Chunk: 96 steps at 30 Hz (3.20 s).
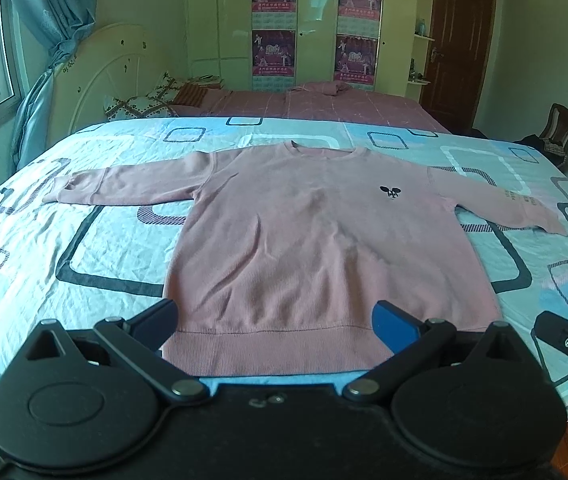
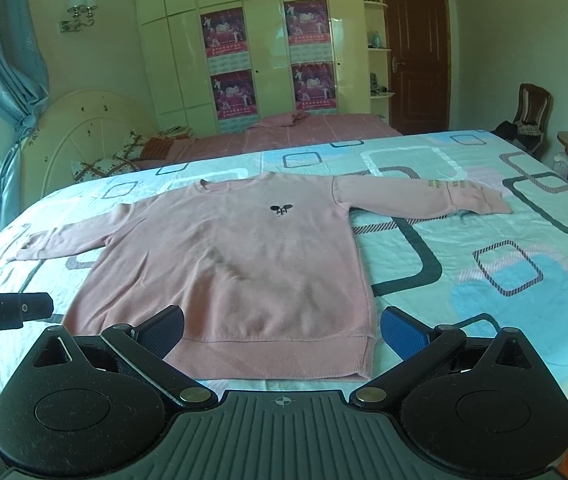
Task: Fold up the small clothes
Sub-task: 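Move both grippers toward the pink sweatshirt's hem, then grasp the sweatshirt sleeve cuff with the right gripper, then lift the sleeve and fold it across the sweatshirt body with the right gripper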
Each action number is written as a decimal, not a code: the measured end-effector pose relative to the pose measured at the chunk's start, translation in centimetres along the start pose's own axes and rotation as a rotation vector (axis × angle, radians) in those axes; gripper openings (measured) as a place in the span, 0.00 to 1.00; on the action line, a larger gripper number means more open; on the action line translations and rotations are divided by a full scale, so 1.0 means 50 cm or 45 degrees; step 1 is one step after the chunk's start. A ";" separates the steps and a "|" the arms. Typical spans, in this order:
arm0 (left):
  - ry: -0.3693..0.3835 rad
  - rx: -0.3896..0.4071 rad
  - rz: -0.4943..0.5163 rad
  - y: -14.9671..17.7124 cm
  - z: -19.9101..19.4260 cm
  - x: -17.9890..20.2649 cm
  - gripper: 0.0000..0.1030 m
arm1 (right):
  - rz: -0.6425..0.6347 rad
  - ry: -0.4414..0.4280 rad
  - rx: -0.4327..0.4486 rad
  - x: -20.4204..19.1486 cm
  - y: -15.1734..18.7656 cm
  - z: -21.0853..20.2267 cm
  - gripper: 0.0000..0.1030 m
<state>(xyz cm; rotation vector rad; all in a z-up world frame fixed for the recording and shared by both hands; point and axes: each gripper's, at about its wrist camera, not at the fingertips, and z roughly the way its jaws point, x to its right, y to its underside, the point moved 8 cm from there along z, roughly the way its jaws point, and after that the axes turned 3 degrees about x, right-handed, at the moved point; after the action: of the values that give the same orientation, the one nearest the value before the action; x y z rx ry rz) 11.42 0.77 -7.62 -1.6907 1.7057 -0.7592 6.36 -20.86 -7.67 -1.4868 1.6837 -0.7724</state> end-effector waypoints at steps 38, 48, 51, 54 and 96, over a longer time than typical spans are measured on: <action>0.068 -0.078 0.009 -0.184 0.434 -0.023 0.99 | 0.312 0.344 0.022 0.244 -0.164 0.370 0.99; -0.008 -0.088 -0.052 -0.197 0.514 0.029 0.99 | 0.527 0.412 -0.052 0.533 -0.169 0.512 0.71; -0.026 -0.077 -0.026 -0.199 0.527 0.051 0.99 | 0.598 0.433 -0.090 0.612 -0.154 0.546 0.71; -0.044 -0.083 -0.010 -0.202 0.540 0.072 0.99 | 0.661 0.451 -0.123 0.672 -0.138 0.578 0.71; 0.055 -0.042 -0.162 -0.246 0.603 -0.050 0.94 | 0.158 -0.349 -0.089 -0.071 -0.252 0.786 0.09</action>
<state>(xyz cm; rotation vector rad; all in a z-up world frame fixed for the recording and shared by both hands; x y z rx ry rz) 42.35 3.70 -17.73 -1.8316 1.6606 -0.8349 46.41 -17.67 -17.85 -1.4466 1.5892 -0.4258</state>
